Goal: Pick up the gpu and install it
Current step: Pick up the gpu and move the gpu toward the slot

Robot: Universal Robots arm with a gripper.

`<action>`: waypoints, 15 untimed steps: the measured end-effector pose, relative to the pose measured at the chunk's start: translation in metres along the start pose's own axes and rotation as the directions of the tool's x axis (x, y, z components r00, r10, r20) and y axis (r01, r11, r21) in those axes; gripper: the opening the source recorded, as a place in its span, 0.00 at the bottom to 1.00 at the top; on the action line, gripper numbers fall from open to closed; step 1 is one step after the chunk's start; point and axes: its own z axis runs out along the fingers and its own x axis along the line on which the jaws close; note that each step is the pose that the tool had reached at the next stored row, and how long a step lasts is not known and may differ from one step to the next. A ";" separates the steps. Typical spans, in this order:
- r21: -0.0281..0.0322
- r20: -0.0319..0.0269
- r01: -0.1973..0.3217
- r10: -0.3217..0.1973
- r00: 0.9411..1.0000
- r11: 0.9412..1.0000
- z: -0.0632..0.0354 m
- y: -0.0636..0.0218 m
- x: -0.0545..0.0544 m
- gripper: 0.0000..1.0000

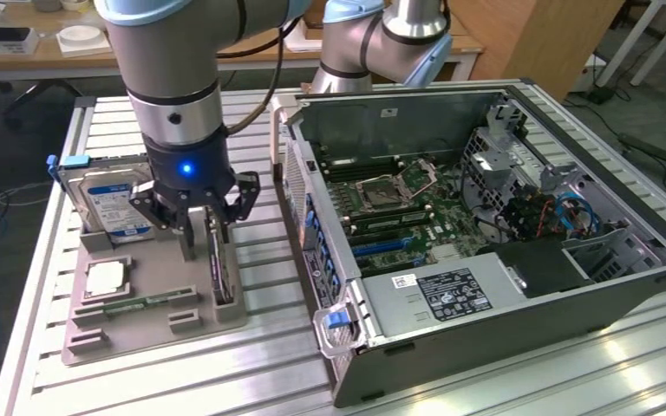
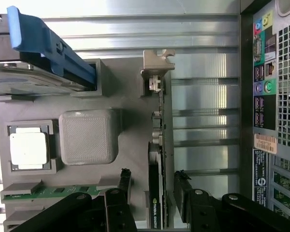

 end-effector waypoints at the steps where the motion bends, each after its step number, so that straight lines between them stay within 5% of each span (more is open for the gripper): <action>1: 0.000 0.000 -0.002 0.002 1.000 1.000 0.0013 0.0000 0.000 0.49; 15: 0.001 0.000 -0.025 0.025 1.000 1.000 0.0169 -0.0002 0.000 0.49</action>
